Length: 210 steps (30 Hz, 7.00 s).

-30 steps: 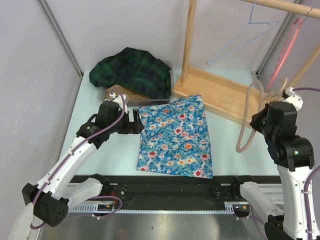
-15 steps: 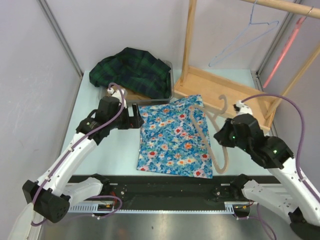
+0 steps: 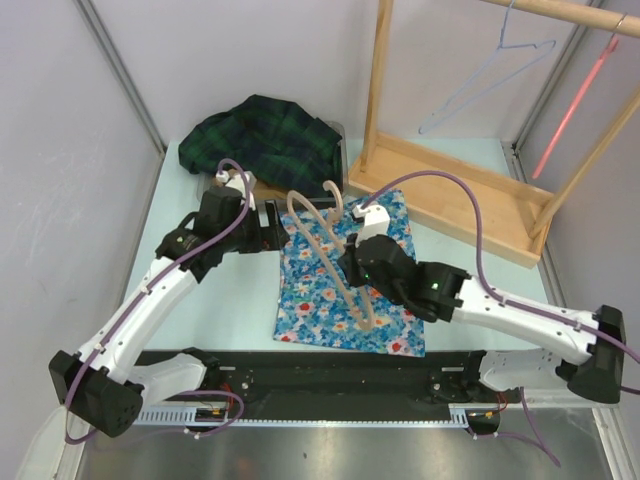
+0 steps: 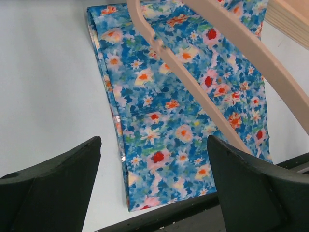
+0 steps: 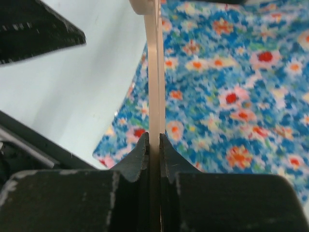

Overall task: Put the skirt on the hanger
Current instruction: Place skirt on hanger

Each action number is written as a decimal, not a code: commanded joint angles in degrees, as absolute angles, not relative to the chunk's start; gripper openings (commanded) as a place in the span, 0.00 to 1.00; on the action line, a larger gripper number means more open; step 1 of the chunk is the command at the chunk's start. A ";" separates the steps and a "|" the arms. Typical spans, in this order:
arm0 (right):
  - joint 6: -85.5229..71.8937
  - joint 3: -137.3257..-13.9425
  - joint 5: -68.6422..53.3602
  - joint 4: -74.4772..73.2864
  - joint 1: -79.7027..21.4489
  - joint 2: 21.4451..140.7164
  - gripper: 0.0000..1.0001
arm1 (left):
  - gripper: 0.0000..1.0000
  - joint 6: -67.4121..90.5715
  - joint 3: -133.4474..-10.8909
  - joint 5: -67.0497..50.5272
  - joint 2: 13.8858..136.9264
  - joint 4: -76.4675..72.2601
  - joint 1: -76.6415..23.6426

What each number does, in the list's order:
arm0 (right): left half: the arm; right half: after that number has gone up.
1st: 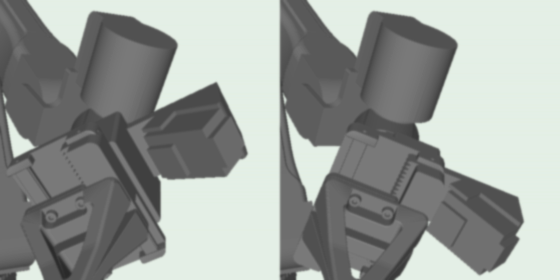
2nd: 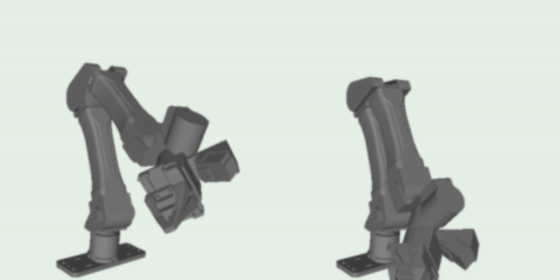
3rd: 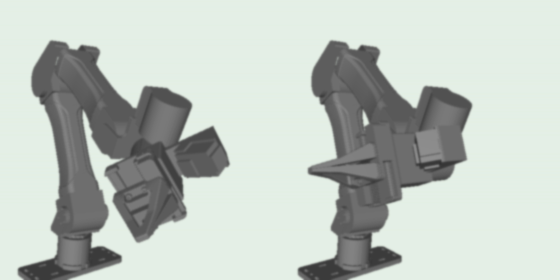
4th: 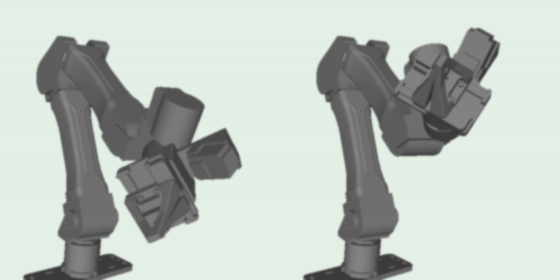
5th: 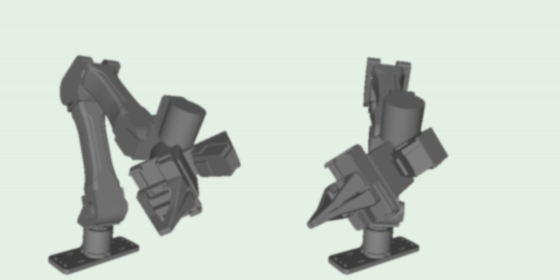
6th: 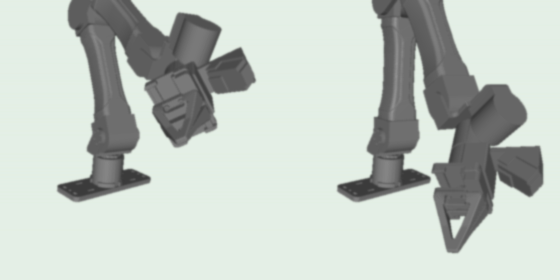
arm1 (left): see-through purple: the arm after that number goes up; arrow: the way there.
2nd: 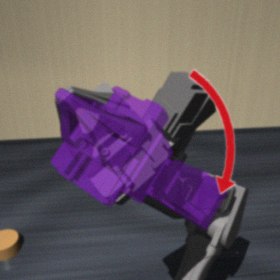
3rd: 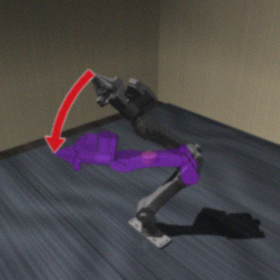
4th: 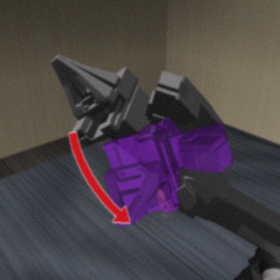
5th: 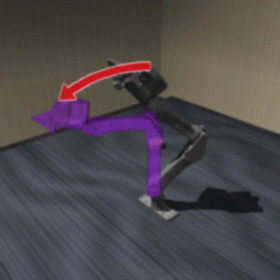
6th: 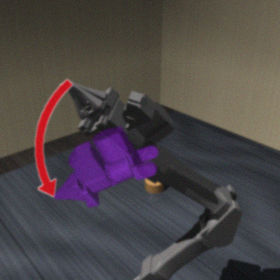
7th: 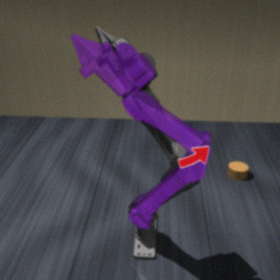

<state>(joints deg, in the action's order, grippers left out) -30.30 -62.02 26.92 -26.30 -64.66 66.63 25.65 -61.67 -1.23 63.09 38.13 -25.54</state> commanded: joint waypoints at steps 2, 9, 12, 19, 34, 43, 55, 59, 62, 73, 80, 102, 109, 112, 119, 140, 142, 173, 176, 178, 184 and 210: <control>-25.49 -62.23 29.54 -4.77 -64.43 70.31 0.00 | 0.92 27.86 -61.70 -1.41 62.23 37.44 -25.49; -27.06 -56.00 24.70 8.33 -65.04 72.94 0.00 | 0.80 30.23 -55.91 -1.93 59.24 31.74 -25.49; -31.27 -52.57 25.22 13.17 -65.13 74.27 0.00 | 0.76 31.98 -54.93 -0.09 59.24 31.46 -25.49; -40.06 -48.70 22.41 10.91 -66.26 72.51 0.00 | 0.68 33.57 -52.65 -0.62 57.57 32.34 -25.49; -58.80 -41.93 28.91 24.67 -75.50 84.45 0.00 | 0.56 39.02 -43.78 -5.71 54.76 36.47 -25.75; -57.39 -40.96 33.04 40.43 -77.52 96.50 0.00 | 0.49 43.50 -34.81 -5.89 50.36 37.70 -26.63; -62.49 -38.41 36.57 42.71 -79.98 101.95 0.00 | 0.44 50.18 -27.16 -3.96 49.57 36.48 -33.13; -62.66 -37.80 36.65 43.24 -80.60 102.39 0.00 | 0.44 51.15 -25.32 -3.52 49.48 35.59 -34.62; -62.58 -37.27 37.09 43.95 -80.68 102.48 0.00 | 0.45 51.94 -23.65 -3.86 49.39 33.23 -35.59; -60.91 -37.00 36.39 44.30 -80.33 102.31 0.00 | 0.52 53.79 -23.73 -0.09 53.88 26.45 -38.93; -60.82 -37.00 36.39 42.37 -80.07 101.51 0.00 | 0.49 54.05 -27.42 4.66 46.24 32.52 -39.20; -61.79 -37.00 36.74 40.17 -77.87 101.52 0.00 | 0.04 53.53 -22.58 -5.72 54.76 26.36 -40.69; -52.50 -37.00 39.54 40.51 -78.13 100.11 0.00 | 0.00 52.74 -31.54 -4.04 49.75 35.05 -40.69; -48.79 -37.79 41.21 41.22 -78.75 99.85 0.00 | 0.00 52.56 -34.71 -4.39 49.22 37.26 -40.78; -45.09 -39.02 47.54 37.88 -80.07 98.27 0.00 | 0.00 52.56 -36.74 -4.66 47.03 41.22 -40.87; -42.89 -41.04 50.71 31.90 -76.21 95.45 0.00 | 0.00 54.40 -27.51 -11.86 36.92 40.60 -42.97; -42.98 -41.48 50.45 31.29 -75.85 95.71 0.00 | 0.00 54.49 -26.90 -12.30 36.21 40.69 -43.33; -47.81 -43.50 48.52 23.20 -75.15 96.42 0.00 | 0.53 47.99 -33.05 0.53 61.69 13.82 -24.62; -47.73 -43.51 47.90 23.03 -74.97 95.98 0.00 | 0.48 47.64 -32.26 -3.24 66.78 6.43 -22.33; -48.25 -43.42 47.64 22.68 -74.97 95.72 0.00 | 0.52 47.37 -31.99 -4.13 70.48 1.44 -21.19; -49.74 -43.42 46.32 21.89 -74.27 95.36 0.00 | 0.59 44.56 -33.13 -4.66 79.17 -4.73 -18.90; -54.49 -43.51 50.19 15.38 -72.86 93.61 0.00 | 0.00 41.57 -34.46 -7.12 79.73 -2.03 -17.49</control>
